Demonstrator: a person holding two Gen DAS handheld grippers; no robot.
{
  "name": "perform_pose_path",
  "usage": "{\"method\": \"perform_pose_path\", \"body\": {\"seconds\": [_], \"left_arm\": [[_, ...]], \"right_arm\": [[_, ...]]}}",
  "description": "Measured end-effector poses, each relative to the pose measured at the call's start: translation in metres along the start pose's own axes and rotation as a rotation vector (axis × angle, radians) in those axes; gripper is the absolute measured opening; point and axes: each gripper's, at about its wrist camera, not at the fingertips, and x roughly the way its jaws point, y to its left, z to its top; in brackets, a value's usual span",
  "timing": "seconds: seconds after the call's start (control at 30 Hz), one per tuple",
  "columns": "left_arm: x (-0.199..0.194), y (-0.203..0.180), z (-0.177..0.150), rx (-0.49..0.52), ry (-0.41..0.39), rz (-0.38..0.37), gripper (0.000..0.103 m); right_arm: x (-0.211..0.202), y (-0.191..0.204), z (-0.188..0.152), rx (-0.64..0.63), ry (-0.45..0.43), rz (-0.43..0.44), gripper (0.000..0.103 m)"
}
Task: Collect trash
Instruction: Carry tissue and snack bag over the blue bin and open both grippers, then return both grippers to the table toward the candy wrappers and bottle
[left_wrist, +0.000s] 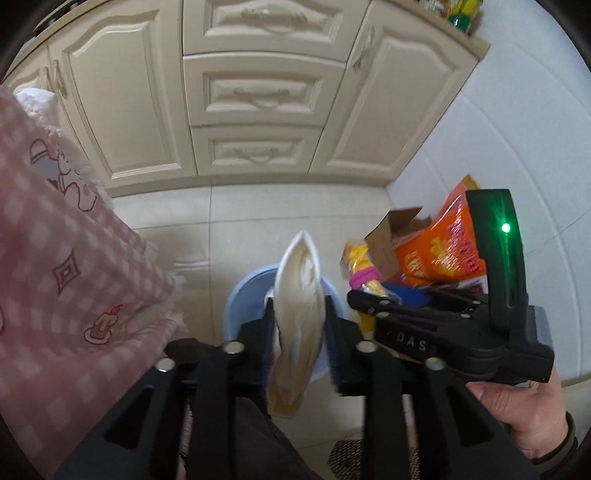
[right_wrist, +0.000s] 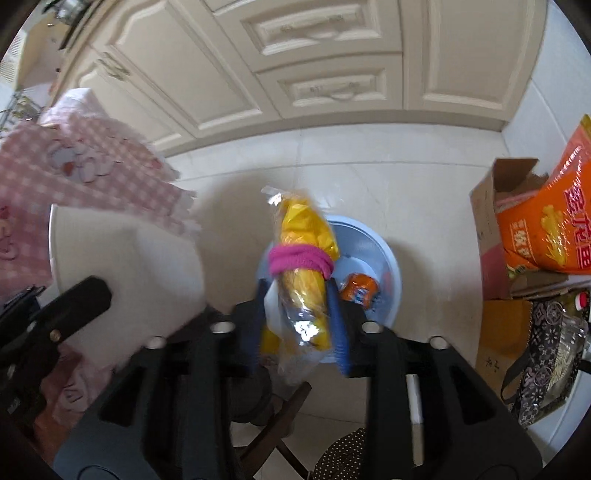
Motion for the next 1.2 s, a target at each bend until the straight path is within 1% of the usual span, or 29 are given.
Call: {"method": "perform_pose_path", "body": {"seconds": [0.03, 0.07, 0.1, 0.17, 0.27, 0.6, 0.77, 0.97, 1.07, 1.2], "left_arm": [[0.0, 0.001, 0.0, -0.004, -0.007, 0.028, 0.061], [-0.002, 0.003, -0.001, -0.01, -0.024, 0.046, 0.077], [-0.006, 0.005, -0.002, -0.014, -0.045, 0.063, 0.083], [-0.012, 0.006, -0.001, -0.01, -0.062, 0.099, 0.084], [-0.022, 0.006, 0.0, -0.007, -0.078, 0.114, 0.086], [-0.077, -0.006, 0.002, 0.013, -0.175, 0.103, 0.086], [-0.117, -0.013, 0.0, 0.028, -0.253, 0.102, 0.089], [-0.179, -0.014, -0.001, 0.035, -0.371, 0.109, 0.091], [-0.212, -0.006, -0.002, 0.026, -0.43, 0.124, 0.093], [-0.246, 0.01, -0.007, 0.005, -0.479, 0.158, 0.093]], "right_arm": [[0.001, -0.004, -0.001, 0.01, -0.013, -0.006, 0.087], [0.001, -0.007, -0.002, 0.022, -0.019, -0.011, 0.089], [0.0, -0.01, -0.003, 0.033, -0.021, -0.014, 0.09], [-0.003, -0.016, -0.005, 0.058, -0.033, -0.025, 0.096], [-0.012, -0.018, -0.006, 0.081, -0.051, -0.033, 0.097], [-0.051, -0.008, -0.002, 0.088, -0.122, -0.039, 0.097], [-0.081, 0.007, 0.002, 0.072, -0.171, -0.037, 0.097], [-0.137, 0.037, 0.012, 0.033, -0.283, -0.001, 0.097], [-0.166, 0.065, 0.017, -0.012, -0.345, 0.028, 0.097], [-0.194, 0.109, 0.019, -0.081, -0.397, 0.075, 0.097]]}}
